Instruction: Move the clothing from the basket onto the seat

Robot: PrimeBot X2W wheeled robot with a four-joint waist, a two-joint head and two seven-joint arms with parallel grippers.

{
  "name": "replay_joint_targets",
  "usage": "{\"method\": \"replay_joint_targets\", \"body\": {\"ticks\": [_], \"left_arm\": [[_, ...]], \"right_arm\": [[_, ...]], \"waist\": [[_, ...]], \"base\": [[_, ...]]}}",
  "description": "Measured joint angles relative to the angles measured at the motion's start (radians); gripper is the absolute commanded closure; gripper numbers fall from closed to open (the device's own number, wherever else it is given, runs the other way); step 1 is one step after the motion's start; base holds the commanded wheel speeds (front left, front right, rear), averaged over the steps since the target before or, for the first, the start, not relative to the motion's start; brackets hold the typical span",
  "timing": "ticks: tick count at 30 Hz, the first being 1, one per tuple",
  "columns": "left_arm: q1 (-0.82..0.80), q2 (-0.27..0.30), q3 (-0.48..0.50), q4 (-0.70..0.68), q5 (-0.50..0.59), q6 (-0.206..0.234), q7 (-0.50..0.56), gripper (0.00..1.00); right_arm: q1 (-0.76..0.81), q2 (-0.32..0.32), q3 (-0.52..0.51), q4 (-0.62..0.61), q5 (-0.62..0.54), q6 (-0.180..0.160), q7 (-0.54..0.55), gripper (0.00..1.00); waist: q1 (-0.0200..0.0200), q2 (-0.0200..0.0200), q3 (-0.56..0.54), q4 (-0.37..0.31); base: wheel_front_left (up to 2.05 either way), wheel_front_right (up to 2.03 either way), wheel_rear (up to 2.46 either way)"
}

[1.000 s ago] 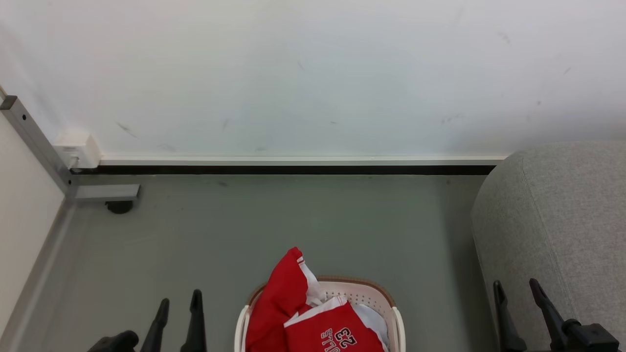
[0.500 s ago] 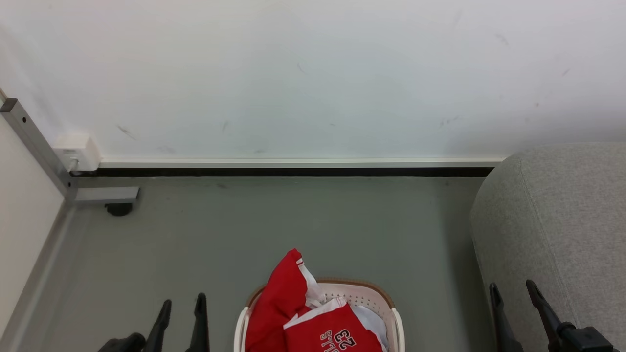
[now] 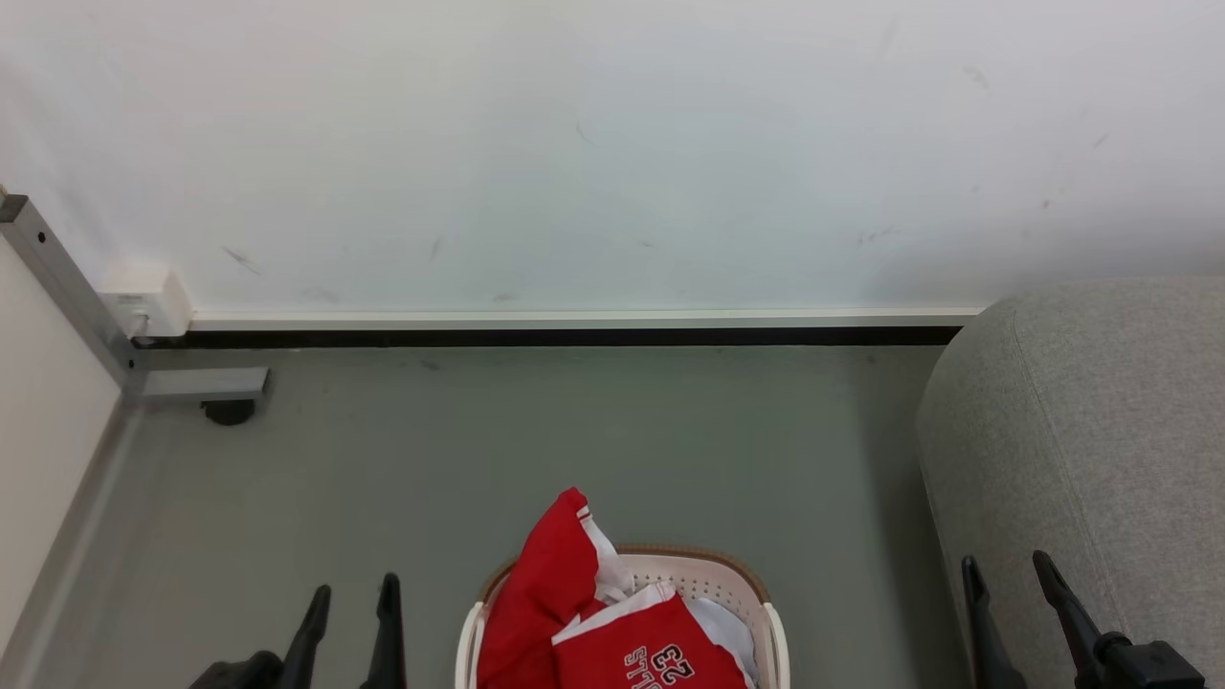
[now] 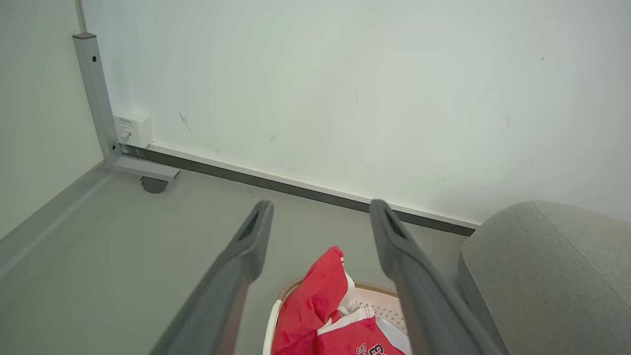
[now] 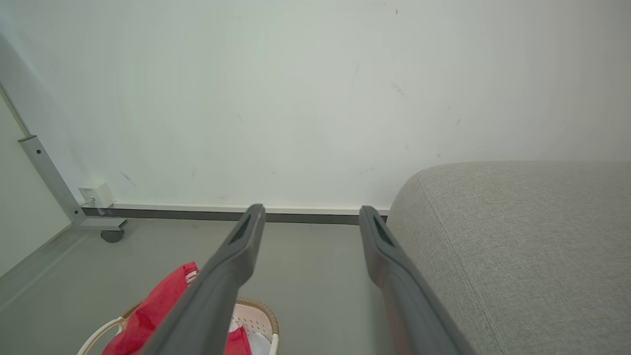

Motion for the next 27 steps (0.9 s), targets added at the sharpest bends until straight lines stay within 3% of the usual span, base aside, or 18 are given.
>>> {"method": "replay_joint_targets", "body": {"ticks": [17, 27], "left_arm": [[0.007, 0.000, 0.010, -0.015, 0.022, -0.002, 0.000, 0.00], [-0.057, 0.001, 0.010, -0.011, 0.052, -0.024, 0.000, 0.00]], "right_arm": [[-0.003, 0.000, 0.019, 0.001, 0.018, 0.000, 0.000, 0.00], [-0.061, 0.000, 0.031, -0.046, 0.026, 0.000, 0.000, 0.00]], "waist": [[-0.0001, -0.0001, 0.013, -0.022], [0.0000, 0.0000, 0.107, -0.068]], "base": [[0.00, 0.00, 0.00], [0.00, 0.00, 0.00]]}}
